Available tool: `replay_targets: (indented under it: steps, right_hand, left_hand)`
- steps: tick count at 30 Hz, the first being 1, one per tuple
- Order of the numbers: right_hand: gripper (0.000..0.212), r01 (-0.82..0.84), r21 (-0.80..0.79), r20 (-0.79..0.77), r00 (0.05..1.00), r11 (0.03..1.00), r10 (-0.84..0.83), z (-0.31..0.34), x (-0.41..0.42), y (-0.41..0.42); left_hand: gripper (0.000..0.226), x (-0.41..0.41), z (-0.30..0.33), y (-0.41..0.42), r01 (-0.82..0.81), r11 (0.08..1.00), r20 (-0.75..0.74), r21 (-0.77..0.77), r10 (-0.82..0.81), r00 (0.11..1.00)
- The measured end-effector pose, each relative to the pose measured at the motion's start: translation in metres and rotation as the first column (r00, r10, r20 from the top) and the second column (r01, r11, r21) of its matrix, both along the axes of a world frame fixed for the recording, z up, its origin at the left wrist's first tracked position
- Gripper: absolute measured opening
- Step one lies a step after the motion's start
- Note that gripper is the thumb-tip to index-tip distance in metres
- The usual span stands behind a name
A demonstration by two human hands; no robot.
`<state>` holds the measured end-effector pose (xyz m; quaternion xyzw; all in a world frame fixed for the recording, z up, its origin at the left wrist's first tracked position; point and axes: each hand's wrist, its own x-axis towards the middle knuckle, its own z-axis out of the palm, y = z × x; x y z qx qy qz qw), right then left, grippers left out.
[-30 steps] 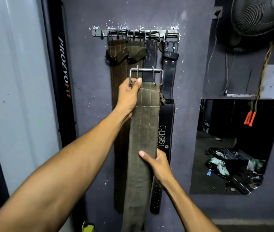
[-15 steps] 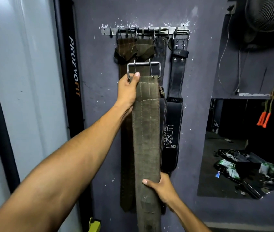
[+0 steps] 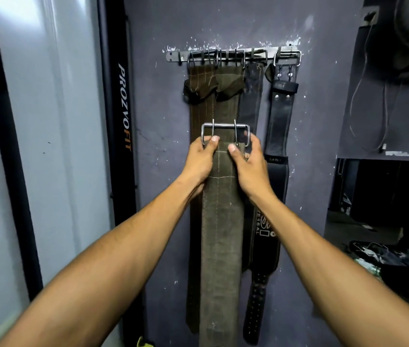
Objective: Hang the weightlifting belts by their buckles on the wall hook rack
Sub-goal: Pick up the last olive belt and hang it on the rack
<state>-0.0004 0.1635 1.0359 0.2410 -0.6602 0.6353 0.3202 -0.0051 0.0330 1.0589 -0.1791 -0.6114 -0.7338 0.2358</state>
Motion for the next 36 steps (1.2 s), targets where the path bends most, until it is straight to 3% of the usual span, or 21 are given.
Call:
replay_targets:
  steps: [4, 8, 11, 16, 20, 27, 32, 36]
  right_hand:
    - [0.048, 0.04, -0.048, -0.07, 0.997, 0.998, -0.043, 0.013, -0.028, -0.021]
    - [0.059, -0.062, -0.155, -0.132, 0.99, 0.986, 0.041, 0.033, -0.066, -0.05]
    - [0.059, -0.074, -0.139, -0.213, 0.976, 0.988, 0.043, 0.057, -0.101, -0.075]
    - [0.06, 0.003, -0.077, -0.289, 0.957, 0.997, -0.025, 0.12, -0.157, -0.117]
    - [0.064, 0.23, 0.007, -0.322, 0.922, 0.973, -0.216, 0.187, -0.191, -0.145]
    - [0.056, 0.374, 0.051, -0.33, 0.882, 0.926, -0.338, 0.266, -0.244, -0.179]
    - [0.035, 0.464, 0.127, -0.269, 0.867, 0.876, -0.42, 0.272, -0.268, -0.181]
    - [0.054, 0.529, 0.144, -0.321, 0.824, 0.836, -0.466, 0.243, -0.272, -0.182]
  left_hand:
    - [0.032, -0.015, 0.013, -0.016, -0.03, 1.0, -0.031, -0.008, 0.029, 0.999]
    - [0.044, -0.037, 0.022, -0.041, -0.137, 0.99, -0.233, -0.025, 0.127, 0.964]
    - [0.062, -0.065, 0.024, -0.066, -0.203, 0.973, -0.353, -0.112, 0.152, 0.923]
    - [0.08, -0.127, 0.073, -0.115, -0.304, 0.932, -0.411, -0.198, 0.203, 0.889]
    - [0.079, -0.177, 0.143, -0.153, -0.367, 0.911, -0.465, -0.191, 0.245, 0.851]
    - [0.078, -0.249, 0.228, -0.187, -0.337, 0.908, -0.444, -0.249, 0.202, 0.873]
    - [0.056, -0.275, 0.236, -0.189, -0.318, 0.889, -0.454, -0.329, 0.146, 0.879]
    - [0.054, -0.286, 0.204, -0.184, -0.198, 0.959, -0.476, -0.203, 0.08, 0.876]
